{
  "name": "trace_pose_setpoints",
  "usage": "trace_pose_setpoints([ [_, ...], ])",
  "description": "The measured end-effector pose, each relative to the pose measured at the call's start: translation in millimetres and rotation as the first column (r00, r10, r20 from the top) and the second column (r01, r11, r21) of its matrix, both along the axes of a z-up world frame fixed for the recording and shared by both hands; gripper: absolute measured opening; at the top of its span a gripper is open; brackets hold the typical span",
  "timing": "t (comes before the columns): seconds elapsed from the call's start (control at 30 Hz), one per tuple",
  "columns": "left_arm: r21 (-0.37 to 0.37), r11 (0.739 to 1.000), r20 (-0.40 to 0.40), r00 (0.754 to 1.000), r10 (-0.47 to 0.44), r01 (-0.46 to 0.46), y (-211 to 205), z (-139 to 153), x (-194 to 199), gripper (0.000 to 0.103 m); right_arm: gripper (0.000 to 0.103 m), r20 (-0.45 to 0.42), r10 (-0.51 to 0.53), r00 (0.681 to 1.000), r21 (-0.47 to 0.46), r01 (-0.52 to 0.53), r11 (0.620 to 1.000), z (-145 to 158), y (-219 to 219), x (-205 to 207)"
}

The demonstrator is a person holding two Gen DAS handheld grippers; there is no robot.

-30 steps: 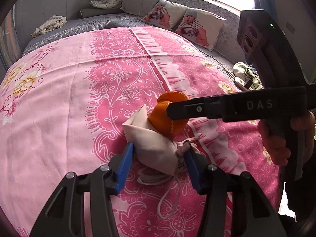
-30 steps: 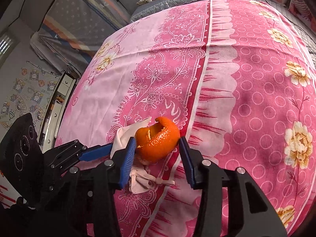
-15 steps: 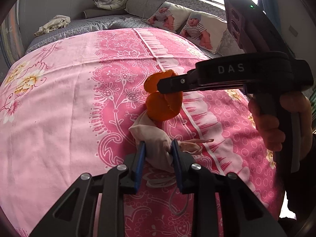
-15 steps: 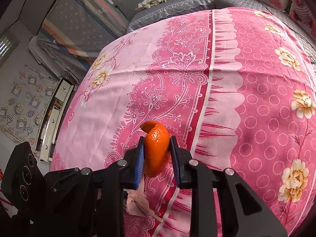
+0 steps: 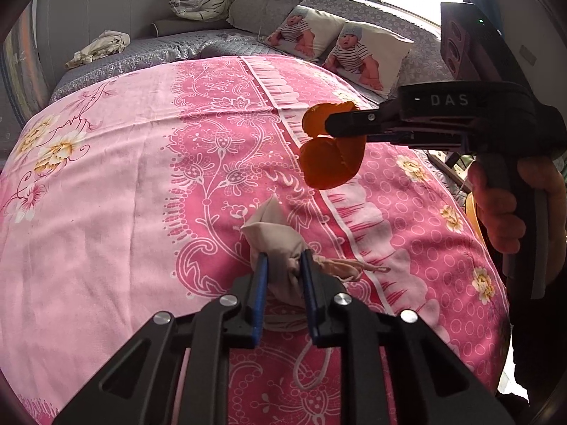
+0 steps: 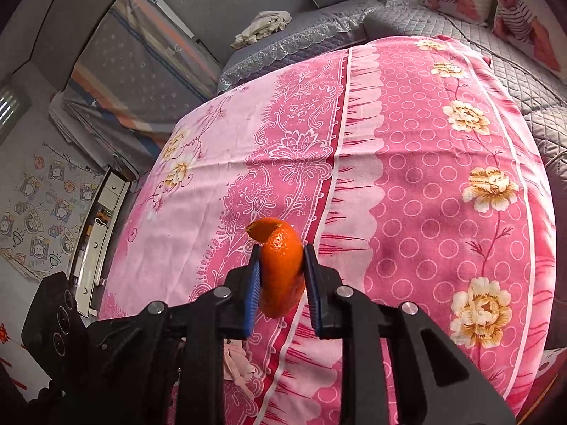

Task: Collect trash
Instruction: 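Carry the beige pouch and orange over the bin with both tools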

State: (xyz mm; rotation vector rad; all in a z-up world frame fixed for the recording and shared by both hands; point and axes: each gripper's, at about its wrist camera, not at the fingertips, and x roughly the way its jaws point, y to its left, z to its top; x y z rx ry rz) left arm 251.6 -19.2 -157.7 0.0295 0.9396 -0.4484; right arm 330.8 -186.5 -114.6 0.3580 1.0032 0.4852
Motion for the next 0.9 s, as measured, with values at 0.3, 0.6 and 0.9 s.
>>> trace_pose_setpoints([
  [0.3,0.010,1.000,0.060,0.998,-0.016,0.016,-15,26,-17,0.017,0.022,0.073,-0.093,0.993,0.056,0.089,0.995,31,-55,-34],
  [0.6,-0.011,0.998,0.170,0.983,-0.064,0.067,-53,72,-44,0.017,0.022,0.198,-0.232,0.952,0.114,0.212,0.970,75,-127,-96],
  [0.9,-0.033,0.980,0.284,0.942,-0.177,0.194,-118,109,-78,0.017,0.022,0.313,-0.378,0.871,0.133,0.353,0.926,112,-201,-170],
])
